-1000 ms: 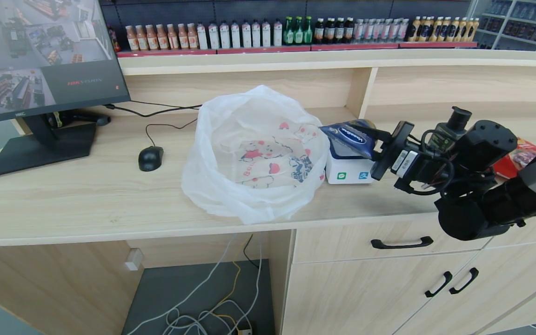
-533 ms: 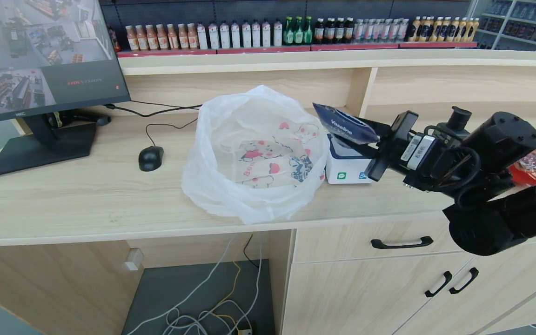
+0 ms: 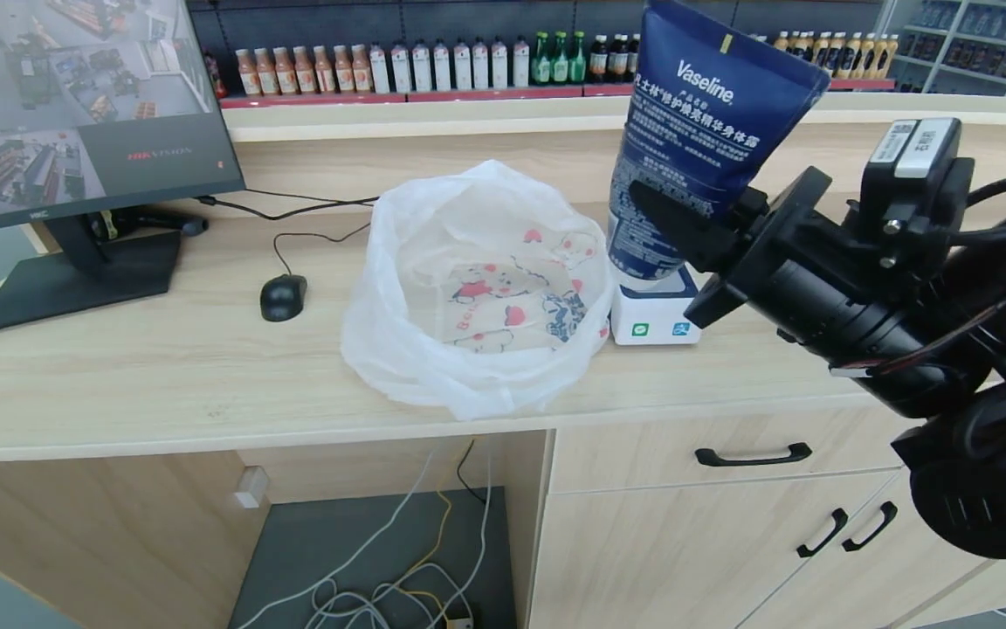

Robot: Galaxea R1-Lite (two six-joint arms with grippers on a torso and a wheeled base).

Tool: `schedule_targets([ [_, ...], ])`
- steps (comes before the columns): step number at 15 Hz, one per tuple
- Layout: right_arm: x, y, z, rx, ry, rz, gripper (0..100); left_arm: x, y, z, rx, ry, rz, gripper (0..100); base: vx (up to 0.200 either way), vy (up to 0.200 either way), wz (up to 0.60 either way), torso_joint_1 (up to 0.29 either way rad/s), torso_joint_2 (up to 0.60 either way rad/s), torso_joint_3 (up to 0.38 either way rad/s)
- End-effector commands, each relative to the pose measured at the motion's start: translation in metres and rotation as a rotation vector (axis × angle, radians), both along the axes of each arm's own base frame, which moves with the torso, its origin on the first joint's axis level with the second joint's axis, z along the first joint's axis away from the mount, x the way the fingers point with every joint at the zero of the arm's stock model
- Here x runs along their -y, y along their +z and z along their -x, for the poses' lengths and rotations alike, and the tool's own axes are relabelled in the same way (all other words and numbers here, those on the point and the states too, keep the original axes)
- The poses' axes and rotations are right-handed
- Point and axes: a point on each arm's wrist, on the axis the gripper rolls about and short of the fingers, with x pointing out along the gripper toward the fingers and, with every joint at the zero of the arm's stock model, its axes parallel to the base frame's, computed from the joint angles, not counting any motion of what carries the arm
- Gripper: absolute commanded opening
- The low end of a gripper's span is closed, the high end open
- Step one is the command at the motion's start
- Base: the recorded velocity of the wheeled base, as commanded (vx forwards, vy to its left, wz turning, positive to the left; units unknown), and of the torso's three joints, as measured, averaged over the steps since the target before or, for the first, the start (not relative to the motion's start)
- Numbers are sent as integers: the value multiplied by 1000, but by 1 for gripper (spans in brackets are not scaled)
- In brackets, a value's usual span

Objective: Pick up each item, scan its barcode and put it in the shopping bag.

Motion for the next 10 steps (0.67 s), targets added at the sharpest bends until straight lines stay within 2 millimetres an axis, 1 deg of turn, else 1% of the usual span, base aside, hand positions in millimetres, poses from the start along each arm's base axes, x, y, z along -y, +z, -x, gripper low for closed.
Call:
schedule_targets([
  [1,5,-1,13,-73,39,-35,0,0,0,0,0,0,0,100,0,0,0,0,0,0],
  [2,6,-3,16,-107,53,-50,0,0,0,0,-1,0,0,100,0,0,0,0,0,0],
  [4,8,-12,15,-193,58,-82,0,0,0,0,0,0,0,100,0,0,0,0,0,0],
  [6,9,-18,15,-312,-58,-216,0,0,0,0,0,1,0,100,0,0,0,0,0,0],
  [7,5,-20,17,-353,-109,-278,0,0,0,0,0,0,0,100,0,0,0,0,0,0],
  [8,3,-19,16,-365,-128,-310,0,0,0,0,-1,1,0,100,0,0,0,0,0,0],
  [9,-1,-11,14,-345,-143,-354,0,0,0,0,0,0,0,100,0,0,0,0,0,0],
  [10,-4,-9,8,-336,-143,-364,0,0,0,0,-1,0,0,100,0,0,0,0,0,0],
])
